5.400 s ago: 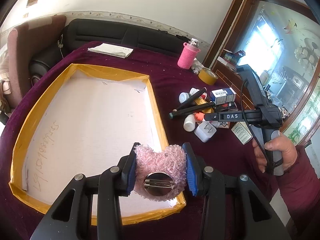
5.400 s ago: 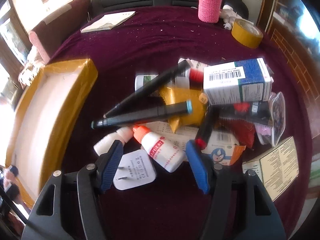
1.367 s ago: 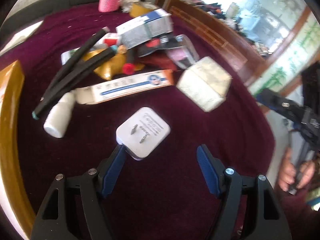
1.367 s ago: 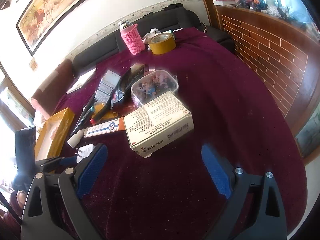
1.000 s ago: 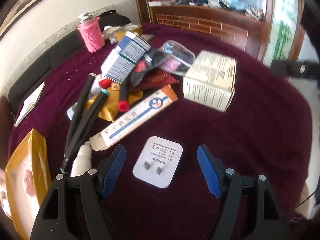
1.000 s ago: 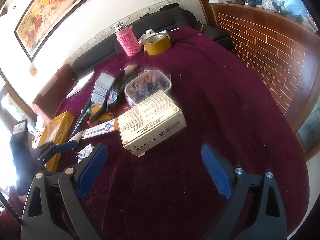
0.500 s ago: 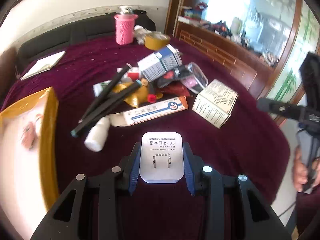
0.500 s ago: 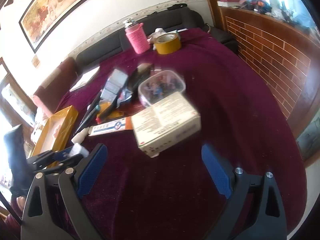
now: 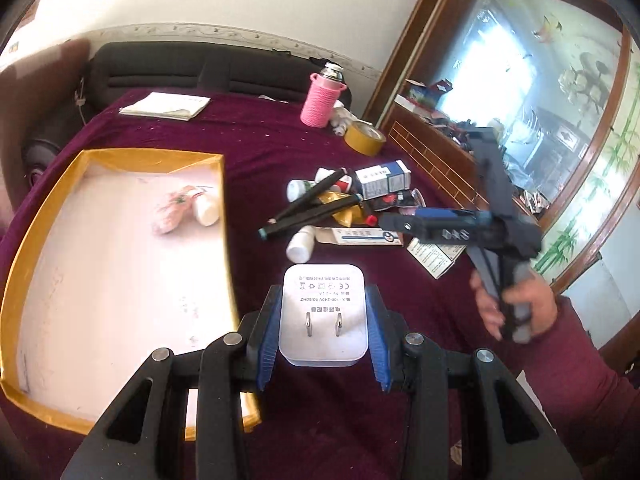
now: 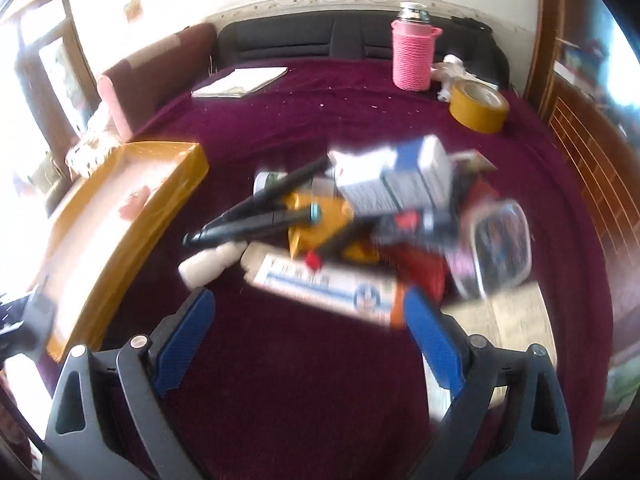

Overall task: Organize objects
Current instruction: 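Hold the charger with the left gripper while the right gripper grasps the ointment tube box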

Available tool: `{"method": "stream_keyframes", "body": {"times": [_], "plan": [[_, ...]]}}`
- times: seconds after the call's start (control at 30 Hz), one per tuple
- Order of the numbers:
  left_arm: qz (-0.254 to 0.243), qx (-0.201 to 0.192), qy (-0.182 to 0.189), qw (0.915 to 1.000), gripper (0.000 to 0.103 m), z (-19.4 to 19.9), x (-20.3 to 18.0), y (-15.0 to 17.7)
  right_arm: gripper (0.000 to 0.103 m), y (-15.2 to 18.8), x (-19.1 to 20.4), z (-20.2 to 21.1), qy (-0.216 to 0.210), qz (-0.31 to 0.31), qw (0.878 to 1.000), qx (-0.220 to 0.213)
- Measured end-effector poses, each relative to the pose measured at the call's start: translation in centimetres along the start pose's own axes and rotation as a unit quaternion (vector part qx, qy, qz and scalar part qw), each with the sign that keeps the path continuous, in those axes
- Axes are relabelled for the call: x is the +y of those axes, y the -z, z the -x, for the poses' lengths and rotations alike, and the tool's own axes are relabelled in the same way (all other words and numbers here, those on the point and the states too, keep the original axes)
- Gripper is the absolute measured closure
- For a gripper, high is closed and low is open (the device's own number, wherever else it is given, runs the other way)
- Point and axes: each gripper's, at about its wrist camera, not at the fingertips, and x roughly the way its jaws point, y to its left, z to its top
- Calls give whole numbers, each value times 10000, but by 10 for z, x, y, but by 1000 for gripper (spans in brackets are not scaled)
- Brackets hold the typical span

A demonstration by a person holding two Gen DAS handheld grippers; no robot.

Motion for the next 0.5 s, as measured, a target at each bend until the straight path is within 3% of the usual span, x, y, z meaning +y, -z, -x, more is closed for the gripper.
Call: {"method": "stream_keyframes", "body": {"times": [0.07,0.17,0.23,0.27,0.37,0.4,0.47,0.5], "plan": [[135,-21,-32,9999,69,3,11,1,7,-11,-8,-21,37,-95,9997,217],[261,-52,-92,9996,69,5,25,4,8,-12,-17,-50,-396,-348,9959,728],[320,-59,-96,9994,69,5,32,4,7,-5,-18,-58,-944,-560,9882,1070],[347,-54,-100,9993,69,5,35,5,6,-2,-12,-52,-1090,-482,9874,1041],[399,-5,-74,9992,69,0,42,6,7,4,8,-41,-2058,-349,9686,1352],[406,-1,-65,9992,69,-1,42,6,7,3,15,-34,-1867,-144,9742,1258],[423,0,-24,9991,69,-2,42,7,7,-1,29,-24,-883,471,9905,946],[425,-11,-7,9991,69,-2,42,7,7,-3,34,-25,-434,731,9927,854]]}}
